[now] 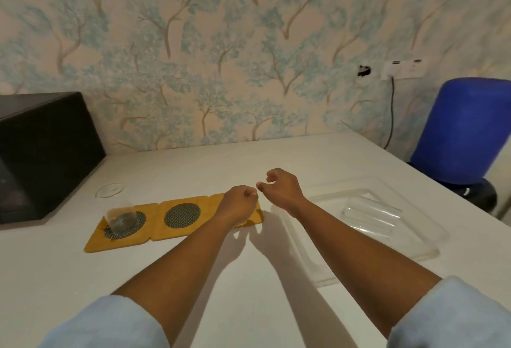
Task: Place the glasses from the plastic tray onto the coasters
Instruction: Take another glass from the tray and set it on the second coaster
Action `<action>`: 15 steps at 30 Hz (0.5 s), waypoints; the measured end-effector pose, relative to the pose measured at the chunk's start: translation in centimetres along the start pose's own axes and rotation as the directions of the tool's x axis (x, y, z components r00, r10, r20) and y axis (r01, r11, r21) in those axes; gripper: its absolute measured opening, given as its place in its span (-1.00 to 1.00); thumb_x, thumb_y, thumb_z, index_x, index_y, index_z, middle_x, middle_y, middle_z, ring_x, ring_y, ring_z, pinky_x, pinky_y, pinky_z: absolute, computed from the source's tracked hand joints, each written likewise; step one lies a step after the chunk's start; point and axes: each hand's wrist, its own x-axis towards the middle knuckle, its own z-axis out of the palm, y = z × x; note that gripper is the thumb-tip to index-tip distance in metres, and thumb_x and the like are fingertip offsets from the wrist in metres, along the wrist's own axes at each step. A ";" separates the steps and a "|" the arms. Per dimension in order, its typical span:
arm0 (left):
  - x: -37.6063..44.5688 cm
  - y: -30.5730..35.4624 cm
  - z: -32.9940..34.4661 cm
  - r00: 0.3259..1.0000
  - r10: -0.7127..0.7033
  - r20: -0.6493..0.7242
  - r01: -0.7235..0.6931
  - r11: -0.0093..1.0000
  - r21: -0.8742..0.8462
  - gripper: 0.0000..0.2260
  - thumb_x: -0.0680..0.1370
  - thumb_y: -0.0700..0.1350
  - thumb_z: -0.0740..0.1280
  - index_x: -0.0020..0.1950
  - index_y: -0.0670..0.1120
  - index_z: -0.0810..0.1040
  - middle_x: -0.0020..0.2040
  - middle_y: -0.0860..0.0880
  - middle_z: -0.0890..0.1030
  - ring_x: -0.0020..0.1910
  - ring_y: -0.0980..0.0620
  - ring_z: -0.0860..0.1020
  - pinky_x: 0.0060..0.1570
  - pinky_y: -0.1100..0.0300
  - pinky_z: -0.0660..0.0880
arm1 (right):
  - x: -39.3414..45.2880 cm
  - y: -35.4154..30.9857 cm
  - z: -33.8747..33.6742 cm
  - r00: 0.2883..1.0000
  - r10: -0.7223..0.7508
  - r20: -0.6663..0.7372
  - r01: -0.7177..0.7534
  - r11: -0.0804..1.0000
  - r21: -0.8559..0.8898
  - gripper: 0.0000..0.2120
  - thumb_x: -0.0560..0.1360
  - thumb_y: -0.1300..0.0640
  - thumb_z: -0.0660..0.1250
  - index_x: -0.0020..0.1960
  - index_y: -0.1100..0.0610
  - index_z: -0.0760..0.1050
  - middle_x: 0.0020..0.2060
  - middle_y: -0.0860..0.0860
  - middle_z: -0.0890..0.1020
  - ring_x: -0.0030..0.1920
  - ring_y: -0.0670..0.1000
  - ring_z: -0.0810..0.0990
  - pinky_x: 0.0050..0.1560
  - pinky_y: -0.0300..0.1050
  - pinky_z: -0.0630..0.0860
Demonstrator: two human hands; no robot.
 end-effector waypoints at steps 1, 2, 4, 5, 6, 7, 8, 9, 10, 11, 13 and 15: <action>0.1 0.6 0.9 1.000 0.003 0.009 -0.003 1.000 0.006 -0.76 0.56 -0.13 0.17 -0.02 -0.20 0.60 -0.21 -0.08 0.54 -0.26 -0.06 0.46 -0.15 -0.01 0.53 | -0.1 0.7 -0.8 1.000 0.013 -0.002 -0.013 1.000 -0.005 -0.55 0.45 0.00 0.41 0.27 0.19 0.48 0.17 0.08 0.58 0.14 0.07 0.55 0.10 -0.09 0.48; 0.2 1.2 1.9 1.000 0.006 0.019 -0.006 1.000 0.017 -0.76 0.57 -0.11 0.18 0.05 -0.15 0.61 -0.16 -0.06 0.59 -0.24 -0.04 0.49 -0.21 0.06 0.50 | -0.3 1.4 -1.7 1.000 0.027 -0.006 -0.027 1.000 -0.012 -0.56 0.45 0.01 0.41 0.25 0.19 0.48 0.15 0.08 0.58 0.11 0.06 0.55 0.07 -0.10 0.49; 0.3 2.3 3.7 0.999 0.018 0.045 -0.020 0.999 0.028 -0.74 0.58 -0.08 0.20 0.18 -0.07 0.59 0.01 -0.06 0.64 -0.15 -0.01 0.55 -0.27 0.15 0.45 | -0.6 2.7 -3.3 0.999 0.049 -0.019 -0.049 0.998 -0.031 -0.58 0.45 0.02 0.43 0.21 0.21 0.50 0.10 0.07 0.59 0.04 0.04 0.54 0.04 -0.11 0.49; 0.3 2.8 4.6 0.997 0.030 0.065 -0.033 0.999 0.032 -0.74 0.58 -0.08 0.20 0.20 -0.07 0.58 0.05 -0.06 0.64 -0.11 -0.02 0.56 -0.24 0.13 0.47 | -0.7 3.3 -4.0 0.998 0.055 -0.021 -0.056 0.997 -0.053 -0.60 0.44 0.03 0.43 0.19 0.20 0.51 0.06 0.06 0.59 0.00 0.02 0.53 0.01 -0.13 0.48; 0.3 3.4 5.5 0.996 0.042 0.085 -0.045 0.998 0.036 -0.74 0.58 -0.09 0.19 0.19 -0.07 0.59 0.05 -0.07 0.64 -0.09 -0.03 0.57 -0.18 0.10 0.50 | -0.8 3.9 -4.8 0.998 0.068 -0.017 -0.070 0.993 -0.092 -0.66 0.44 0.03 0.43 0.13 0.18 0.52 0.01 0.04 0.58 -0.05 0.00 0.51 -0.03 -0.16 0.46; 0.3 3.9 6.4 0.994 0.046 0.104 -0.051 0.998 0.043 -0.75 0.58 -0.10 0.19 0.16 -0.07 0.60 0.05 -0.07 0.64 -0.06 -0.04 0.58 -0.11 0.06 0.51 | -0.9 4.5 -5.5 0.996 0.085 -0.007 -0.085 0.985 -0.150 -0.76 0.43 0.02 0.42 0.00 0.13 0.53 -0.09 0.01 0.56 -0.12 -0.03 0.48 -0.11 -0.20 0.42; 0.2 4.3 7.2 0.992 0.046 0.120 -0.054 0.997 0.058 -0.76 0.57 -0.11 0.19 0.13 -0.05 0.61 0.07 -0.06 0.65 -0.03 -0.05 0.59 -0.07 0.05 0.52 | -1.1 4.9 -6.3 0.994 0.105 0.015 -0.099 0.967 -0.233 -0.81 0.43 0.00 0.41 -0.16 0.10 0.47 -0.21 -0.02 0.51 -0.21 -0.04 0.45 -0.19 -0.23 0.38; 0.2 4.7 8.0 0.990 0.044 0.134 -0.056 0.995 0.084 -0.77 0.56 -0.13 0.19 0.09 -0.03 0.63 0.07 -0.05 0.66 0.00 -0.06 0.60 -0.04 0.05 0.54 | -1.2 5.3 -7.1 0.991 0.129 0.041 -0.109 0.942 -0.317 -0.75 0.44 -0.02 0.39 -0.27 0.10 0.43 -0.29 -0.02 0.49 -0.27 -0.04 0.44 -0.27 -0.22 0.37; 0.1 5.1 8.7 0.989 0.045 0.142 -0.061 0.992 0.113 -0.77 0.55 -0.15 0.20 0.05 -0.02 0.63 0.08 -0.04 0.66 0.01 -0.07 0.61 -0.02 0.05 0.56 | -1.3 5.6 -7.8 0.984 0.163 0.067 -0.123 0.908 -0.400 -0.73 0.44 -0.03 0.38 -0.26 0.16 0.49 -0.28 0.03 0.55 -0.24 0.00 0.52 -0.25 -0.17 0.45; 0.1 5.4 9.4 0.988 0.042 0.146 -0.063 0.988 0.138 -0.75 0.54 -0.16 0.20 0.06 -0.02 0.64 0.10 -0.03 0.66 0.02 -0.06 0.61 0.00 0.06 0.56 | -1.4 6.0 -8.5 0.979 0.181 0.093 -0.117 0.873 -0.473 -0.72 0.44 -0.02 0.39 -0.10 0.22 0.58 -0.14 0.09 0.64 -0.09 0.07 0.60 -0.09 -0.10 0.55; 0.0 6.0 10.5 0.987 0.023 0.160 -0.049 0.985 0.166 -0.70 0.52 -0.16 0.21 0.17 -0.04 0.63 0.17 -0.01 0.63 0.09 -0.04 0.60 0.05 0.10 0.53 | -1.5 7.0 -9.9 0.966 0.236 0.107 -0.136 0.815 -0.564 -0.55 0.41 -0.02 0.42 0.19 0.23 0.55 0.14 0.12 0.63 0.16 0.11 0.59 0.16 0.00 0.55; 0.0 6.6 11.5 0.979 -0.017 0.203 -0.025 0.978 0.205 -0.69 0.50 -0.15 0.21 0.17 -0.09 0.63 0.11 -0.05 0.65 0.06 -0.08 0.62 -0.05 0.13 0.53 | -1.9 7.9 -10.9 0.951 0.289 0.108 -0.156 0.754 -0.639 -0.48 0.38 -0.04 0.47 0.25 0.20 0.52 0.16 0.09 0.61 0.16 0.11 0.58 0.17 -0.01 0.55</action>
